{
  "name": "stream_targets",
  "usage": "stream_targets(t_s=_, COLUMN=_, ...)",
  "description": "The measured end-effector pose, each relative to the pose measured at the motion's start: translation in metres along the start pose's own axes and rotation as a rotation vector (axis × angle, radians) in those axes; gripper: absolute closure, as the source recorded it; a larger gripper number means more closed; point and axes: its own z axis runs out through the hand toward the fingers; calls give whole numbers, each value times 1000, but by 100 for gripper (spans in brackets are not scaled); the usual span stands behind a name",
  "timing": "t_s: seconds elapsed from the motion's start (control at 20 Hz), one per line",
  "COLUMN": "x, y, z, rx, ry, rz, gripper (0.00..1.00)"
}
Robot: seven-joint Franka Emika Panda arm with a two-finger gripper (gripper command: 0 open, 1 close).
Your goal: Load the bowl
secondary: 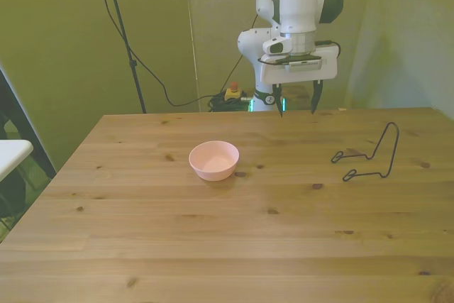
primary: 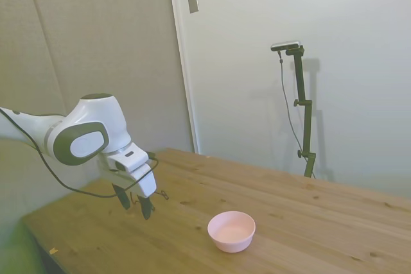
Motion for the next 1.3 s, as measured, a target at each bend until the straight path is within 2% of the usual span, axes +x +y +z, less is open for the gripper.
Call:
stream_targets(t_s=0.25, x=8, y=0, z=-6, rx=-45, ry=34, rz=5, gripper=0)
stream_targets(t_s=0.45, x=42, y=1, z=-23, rx=-80, ry=100, rz=26, gripper=0)
stream_targets(t_s=0.6, x=74, y=5, z=-22, rx=-125, ry=141, rz=56, gripper=0)
stream_targets(t_s=0.9, x=129, y=4, z=-1, rx=-194, ry=193, rz=114, gripper=0)
stream_targets(t_s=1.3, x=168, y=-10, z=44, rx=-246, ry=210, rz=170, gripper=0)
